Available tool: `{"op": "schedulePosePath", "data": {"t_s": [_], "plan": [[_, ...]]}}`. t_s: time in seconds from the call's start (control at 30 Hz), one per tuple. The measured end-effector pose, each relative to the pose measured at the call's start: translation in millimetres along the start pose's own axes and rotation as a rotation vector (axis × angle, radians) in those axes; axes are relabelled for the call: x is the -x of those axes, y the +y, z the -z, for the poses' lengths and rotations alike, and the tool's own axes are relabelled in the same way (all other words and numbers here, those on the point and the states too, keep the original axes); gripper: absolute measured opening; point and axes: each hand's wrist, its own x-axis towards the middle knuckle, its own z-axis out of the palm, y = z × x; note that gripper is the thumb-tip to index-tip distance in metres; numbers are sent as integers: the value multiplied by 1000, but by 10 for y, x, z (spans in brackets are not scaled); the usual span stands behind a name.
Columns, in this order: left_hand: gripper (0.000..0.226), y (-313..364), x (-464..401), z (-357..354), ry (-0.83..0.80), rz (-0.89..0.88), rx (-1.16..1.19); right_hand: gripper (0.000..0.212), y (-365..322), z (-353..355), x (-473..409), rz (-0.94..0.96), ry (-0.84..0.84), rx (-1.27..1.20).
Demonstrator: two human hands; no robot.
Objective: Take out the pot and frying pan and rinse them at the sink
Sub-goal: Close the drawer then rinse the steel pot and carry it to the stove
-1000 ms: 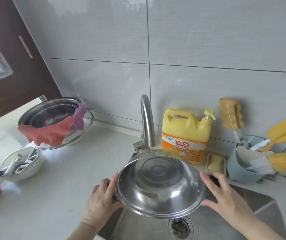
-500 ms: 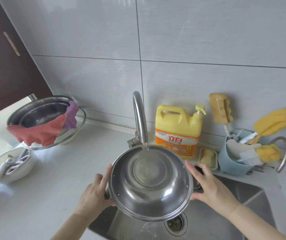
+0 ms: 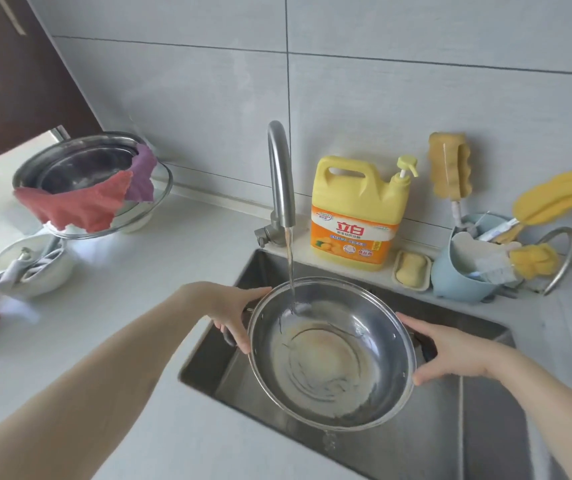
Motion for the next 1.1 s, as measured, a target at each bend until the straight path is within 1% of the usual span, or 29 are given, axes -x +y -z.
{"op": "schedulePosePath", "data": {"t_s": [0.07,0.1,0.13,0.17,0.27,0.33,0.4,0.43,0.47,0.53,0.63,0.73,0.8,0.87,0.93,1.0,1.1], "plan": [[121,63,150,84,1,6,21,120,-54,-139,-25,0,14,-54],[114,98,239,123,37,9,2,121,-67,-214,-52,6,39,-91],[113,127,331,163,99,24,-57,122,-81,-291,-88,18,75,-126],[115,132,408,199,183,52,-121,125,-111,-371,-121,42,117,-148],[134,36,541,223,407,72,-255,131,-253,-548,-206,116,287,-195],[137,-51,574,168,529,90,-312,131,-386,-545,-221,214,402,-180],[137,-143,560,100,622,100,-302,131,-529,-403,-192,302,486,-100],[138,-197,532,60,647,96,-260,130,-598,-286,-165,323,501,-41],[139,-250,496,14,650,87,-205,130,-672,-142,-128,316,490,24],[141,-301,409,-67,605,41,-94,130,-807,174,-49,252,413,161],[139,-254,312,-154,456,-20,48,135,-874,560,32,147,266,284],[135,-227,255,-156,311,-25,80,143,-803,703,79,112,129,239],[133,-205,286,-108,250,-19,84,140,-696,622,98,115,74,160],[132,-136,348,-61,260,-20,51,130,-569,417,88,181,105,107],[132,-79,406,-48,335,-14,-33,129,-431,153,30,257,204,62],[136,-58,411,-91,450,-3,-131,132,-319,-91,-30,294,322,10],[138,-33,314,-235,647,61,-312,132,-216,-314,-45,346,505,-54]]}}
